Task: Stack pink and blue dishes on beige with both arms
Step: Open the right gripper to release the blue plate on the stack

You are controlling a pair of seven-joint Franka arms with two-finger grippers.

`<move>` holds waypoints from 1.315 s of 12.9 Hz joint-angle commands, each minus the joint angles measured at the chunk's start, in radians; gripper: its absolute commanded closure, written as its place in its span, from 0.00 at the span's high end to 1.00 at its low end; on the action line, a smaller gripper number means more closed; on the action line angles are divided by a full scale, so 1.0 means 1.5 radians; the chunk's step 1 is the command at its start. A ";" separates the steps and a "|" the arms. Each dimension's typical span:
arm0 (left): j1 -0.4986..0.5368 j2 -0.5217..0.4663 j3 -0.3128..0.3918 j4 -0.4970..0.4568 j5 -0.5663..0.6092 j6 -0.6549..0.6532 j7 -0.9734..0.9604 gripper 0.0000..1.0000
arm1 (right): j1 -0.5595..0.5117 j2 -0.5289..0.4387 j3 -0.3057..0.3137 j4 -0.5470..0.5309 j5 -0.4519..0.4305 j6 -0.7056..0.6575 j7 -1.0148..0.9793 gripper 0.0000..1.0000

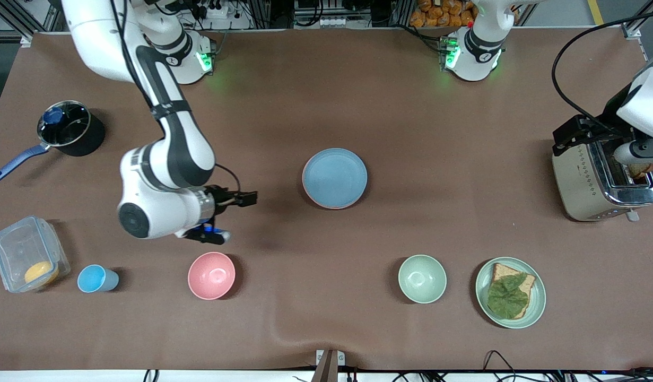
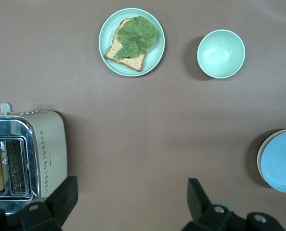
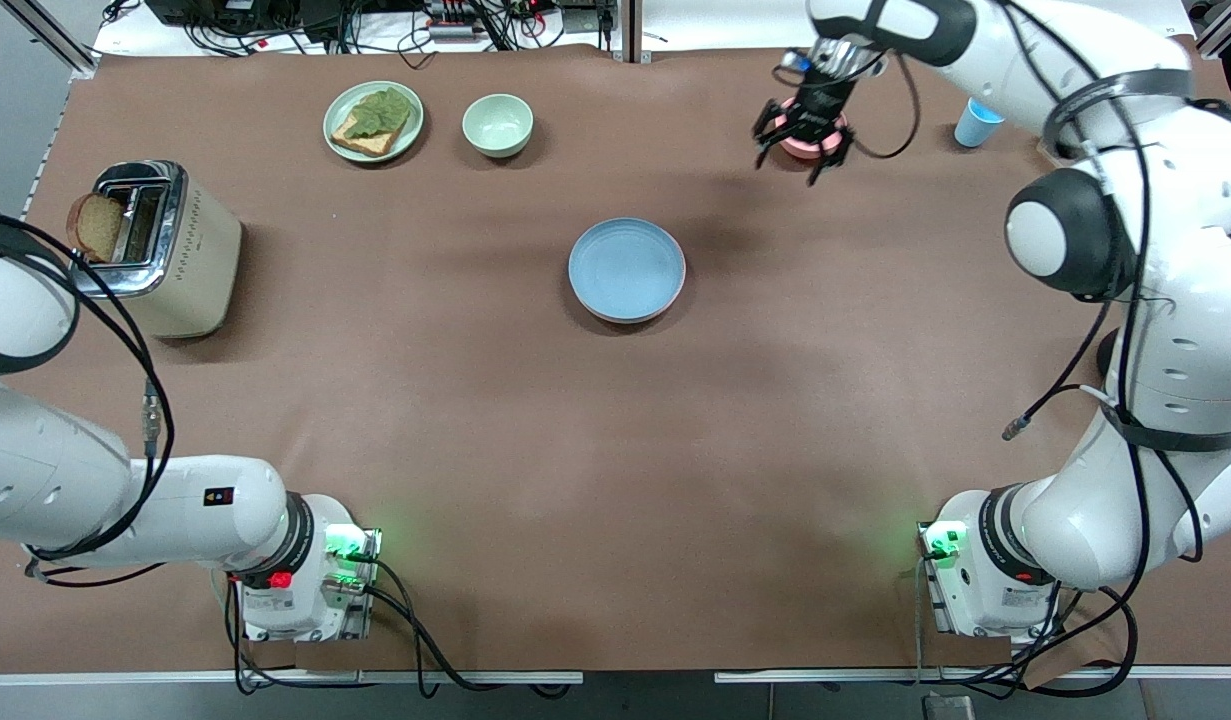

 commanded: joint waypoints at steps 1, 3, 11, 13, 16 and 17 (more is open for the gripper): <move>-0.006 -0.023 0.009 -0.015 -0.014 -0.007 0.015 1.00 | -0.049 -0.051 0.009 -0.010 -0.074 -0.031 -0.001 1.00; -0.006 -0.024 0.010 -0.019 -0.014 -0.008 0.014 1.00 | -0.075 -0.071 0.009 -0.007 -0.131 -0.046 -0.001 1.00; -0.005 -0.028 0.001 -0.023 -0.016 -0.008 0.009 1.00 | -0.181 -0.273 0.013 -0.072 -0.277 -0.046 -0.110 1.00; -0.005 -0.028 0.000 -0.023 -0.016 -0.008 0.009 1.00 | -0.201 -0.328 0.017 -0.072 -0.296 -0.047 -0.109 1.00; -0.005 -0.029 0.000 -0.020 -0.016 -0.008 0.016 1.00 | -0.219 -0.370 0.017 -0.060 -0.298 -0.079 -0.109 1.00; -0.005 -0.028 -0.001 -0.021 -0.016 -0.008 0.016 1.00 | -0.220 -0.375 0.015 -0.054 -0.298 -0.081 -0.110 1.00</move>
